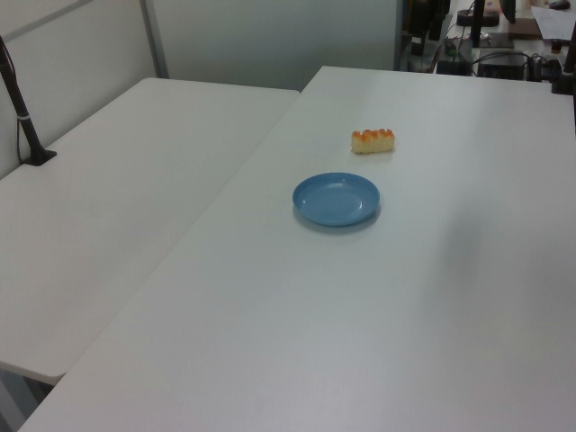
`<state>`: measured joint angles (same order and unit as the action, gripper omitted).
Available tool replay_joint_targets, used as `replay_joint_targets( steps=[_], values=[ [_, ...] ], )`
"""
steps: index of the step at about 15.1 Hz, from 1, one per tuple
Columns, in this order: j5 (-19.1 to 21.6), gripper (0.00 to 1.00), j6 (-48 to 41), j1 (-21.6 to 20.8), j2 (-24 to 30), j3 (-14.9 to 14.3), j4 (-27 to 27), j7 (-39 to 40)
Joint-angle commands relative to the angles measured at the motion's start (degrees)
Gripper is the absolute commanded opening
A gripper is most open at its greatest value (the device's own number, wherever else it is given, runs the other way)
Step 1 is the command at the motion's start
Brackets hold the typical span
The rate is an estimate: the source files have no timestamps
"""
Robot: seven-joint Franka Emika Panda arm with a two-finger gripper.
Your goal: Put the bread on a plate
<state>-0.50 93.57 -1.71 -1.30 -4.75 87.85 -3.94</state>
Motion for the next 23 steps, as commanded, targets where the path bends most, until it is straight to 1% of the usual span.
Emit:
replay_joint_targets(
  steps=[1,7,10,13,15,18,21,23],
  values=[
    [1.3,1.00,1.8,-0.4,1.3,-0.4,2.4,0.3],
    [1.1,1.00,-0.1,-0.2,1.3,-0.4,2.0,0.1],
    [0.9,1.00,0.5,0.3,1.2,-0.4,2.2,2.0],
    [1.0,1.00,0.4,3.2,1.7,-0.4,2.3,11.6],
    [1.3,1.00,0.7,5.7,1.6,-0.4,2.3,15.8],
    [1.3,1.00,1.2,8.7,0.5,-0.5,2.4,25.5],
    [1.6,1.00,4.2,11.3,-1.7,-0.5,3.6,31.1],
    [1.7,1.00,7.2,12.2,-4.5,-0.5,4.0,31.9]
  ],
)
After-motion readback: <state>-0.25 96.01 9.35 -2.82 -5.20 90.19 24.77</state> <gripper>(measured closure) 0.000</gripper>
